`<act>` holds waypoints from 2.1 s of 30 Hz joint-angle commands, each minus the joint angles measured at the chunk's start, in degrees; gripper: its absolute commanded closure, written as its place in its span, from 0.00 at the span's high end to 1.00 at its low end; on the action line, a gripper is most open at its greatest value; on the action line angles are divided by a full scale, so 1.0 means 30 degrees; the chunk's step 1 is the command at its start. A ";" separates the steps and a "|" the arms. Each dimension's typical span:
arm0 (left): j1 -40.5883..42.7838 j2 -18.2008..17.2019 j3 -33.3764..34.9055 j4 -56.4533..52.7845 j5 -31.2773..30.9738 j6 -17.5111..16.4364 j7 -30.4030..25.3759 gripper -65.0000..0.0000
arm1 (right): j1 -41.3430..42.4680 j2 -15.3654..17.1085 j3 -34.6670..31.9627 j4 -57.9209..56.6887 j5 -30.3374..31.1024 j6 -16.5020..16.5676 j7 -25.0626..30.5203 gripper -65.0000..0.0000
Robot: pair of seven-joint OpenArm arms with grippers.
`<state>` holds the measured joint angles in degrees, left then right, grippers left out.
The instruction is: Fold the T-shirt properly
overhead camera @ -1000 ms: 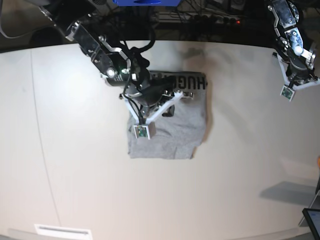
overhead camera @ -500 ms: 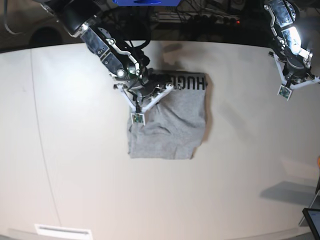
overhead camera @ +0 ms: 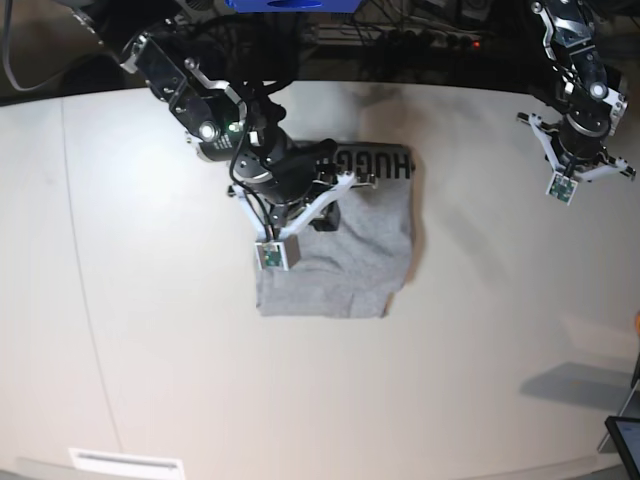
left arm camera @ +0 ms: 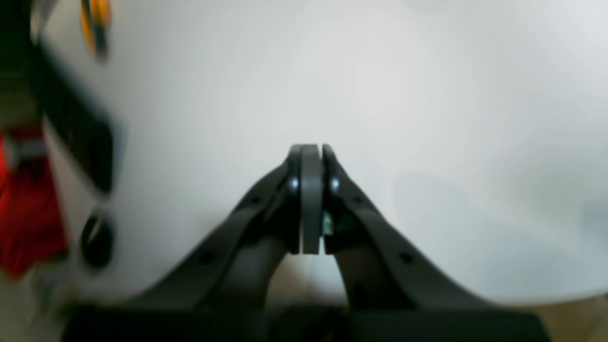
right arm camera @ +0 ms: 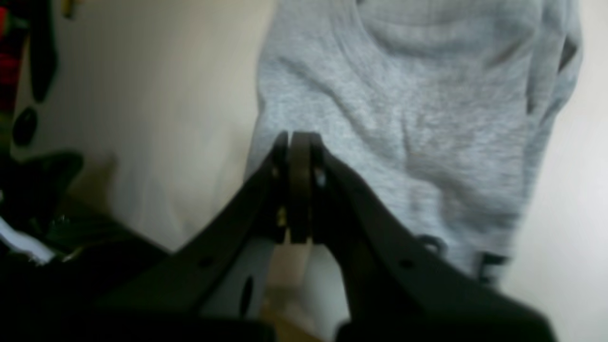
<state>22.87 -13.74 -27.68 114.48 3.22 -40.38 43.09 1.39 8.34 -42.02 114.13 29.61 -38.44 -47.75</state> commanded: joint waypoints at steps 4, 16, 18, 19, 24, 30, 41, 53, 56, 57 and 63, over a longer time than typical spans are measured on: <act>0.1123 0.1370 -0.0106 0.0069 -0.0562 0.0127 -0.4474 0.00 | -0.0096 0.1660 -0.0953 0.0214 -0.1385 -0.0522 0.1894 0.00; 0.1504 0.2806 0.0099 -0.4620 -0.1558 0.0698 -1.7485 0.00 | -0.5225 0.4503 -0.3092 -0.1016 -1.1553 -0.0522 1.4553 0.00; 0.2119 0.2806 0.0158 -0.4532 -0.1558 0.1607 -1.9096 0.00 | -0.6016 0.4503 -0.2535 -0.1016 -1.1524 -0.0522 1.5373 0.00; 0.2295 0.2835 0.0333 -0.4532 -0.1646 0.1958 -1.9741 0.00 | -0.6397 0.4503 -0.2418 -0.1016 -1.1524 -0.0522 1.5725 0.00; 0.4258 0.2835 0.1213 -0.4679 -0.1675 0.2398 -2.2466 0.00 | -0.8507 0.4503 -0.1949 -0.1016 -1.1583 -0.0522 1.7659 0.00; 0.6632 0.2865 0.1447 -0.5323 -0.1705 0.2398 -2.4605 0.00 | -1.0880 0.4649 -0.1539 -0.1016 -1.1641 -0.0522 1.8890 0.00; 0.9474 0.3392 0.3264 -0.5323 -0.1558 0.2398 -2.5309 0.00 | -1.5159 0.4561 -0.0543 -0.1016 -1.4748 -0.0522 1.9329 0.00; 1.1496 0.3363 0.5374 -0.7961 -0.1529 0.2398 -2.5221 0.00 | -1.7620 0.3653 -0.0748 -0.4738 -1.4777 -0.0522 1.9300 0.00; 1.0617 0.3392 0.5286 -0.8869 -0.0562 0.2398 -2.5221 0.00 | -1.6741 0.3330 -0.0513 -0.5500 -1.4513 -0.0522 1.8919 0.00; 1.0354 0.3480 0.5198 -0.9250 0.0112 0.2427 -2.5221 0.00 | -1.6389 0.3301 -0.0338 -0.5646 -1.4132 -0.0522 1.8568 0.00; 0.9299 0.3509 0.5139 -1.0129 0.1783 0.2427 -2.5221 0.00 | -1.4573 0.4356 0.0893 -0.5588 -1.2345 -0.0522 1.7747 0.00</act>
<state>50.00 -3.05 -12.01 83.29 9.19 -32.97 -30.94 -41.65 21.61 -39.24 96.25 -6.63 -39.81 4.12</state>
